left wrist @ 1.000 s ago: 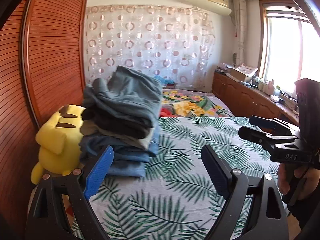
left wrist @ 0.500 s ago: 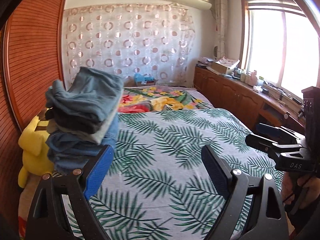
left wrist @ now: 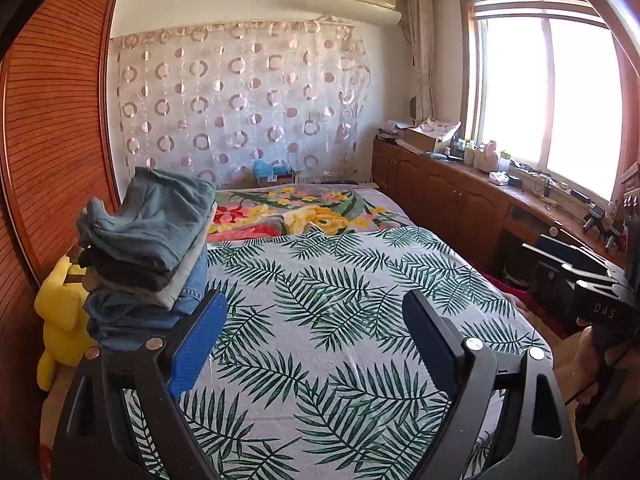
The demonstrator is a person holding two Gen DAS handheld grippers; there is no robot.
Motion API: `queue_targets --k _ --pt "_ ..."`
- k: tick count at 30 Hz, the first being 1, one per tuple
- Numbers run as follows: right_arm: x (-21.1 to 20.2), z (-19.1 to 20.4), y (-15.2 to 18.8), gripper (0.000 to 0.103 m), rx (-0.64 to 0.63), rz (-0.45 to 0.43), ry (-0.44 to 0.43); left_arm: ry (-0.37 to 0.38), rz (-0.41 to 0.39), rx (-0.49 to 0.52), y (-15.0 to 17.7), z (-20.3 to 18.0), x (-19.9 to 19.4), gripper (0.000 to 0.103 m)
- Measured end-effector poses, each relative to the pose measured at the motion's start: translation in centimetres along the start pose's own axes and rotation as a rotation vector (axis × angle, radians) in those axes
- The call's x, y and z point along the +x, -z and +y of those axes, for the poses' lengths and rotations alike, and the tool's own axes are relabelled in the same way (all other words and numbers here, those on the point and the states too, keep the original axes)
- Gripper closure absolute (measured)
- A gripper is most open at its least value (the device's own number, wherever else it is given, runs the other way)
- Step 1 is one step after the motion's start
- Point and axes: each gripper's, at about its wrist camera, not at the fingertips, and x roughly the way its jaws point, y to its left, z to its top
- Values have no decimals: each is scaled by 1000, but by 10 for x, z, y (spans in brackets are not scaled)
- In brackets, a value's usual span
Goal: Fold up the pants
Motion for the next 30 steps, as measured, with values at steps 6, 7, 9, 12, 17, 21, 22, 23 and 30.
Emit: queue_targets --k 6,7,9,12,17,21,22,23,30 --pt "-29 7 3 17 -5 -67 55 -24 -41 -7 -9 -1 -18 13" --pt "-30 9 3 17 -8 -69 59 -22 -46 -10 -10 0 -20 13" --pt "-31 13 4 17 -13 -70 62 -22 -54 -12 -11 1 -23 13" --pt "-23 20 8 17 -18 -67 61 -26 -59 -13 -11 3 -25 13" --pt "-19 9 5 17 -20 -61 56 -27 -59 -13 -11 3 -25 13" --pt "-18 6 4 17 -24 -58 56 -28 -60 -15 -10 5 -26 13" --pt "-19 5 4 17 -25 -58 56 -28 -60 -15 -10 5 -26 13" --pt "-19 4 3 17 -26 -58 57 -28 -61 -14 -11 5 -26 13" --pt "-20 3 3 17 -28 -57 56 -26 -64 -12 -10 5 -27 13"
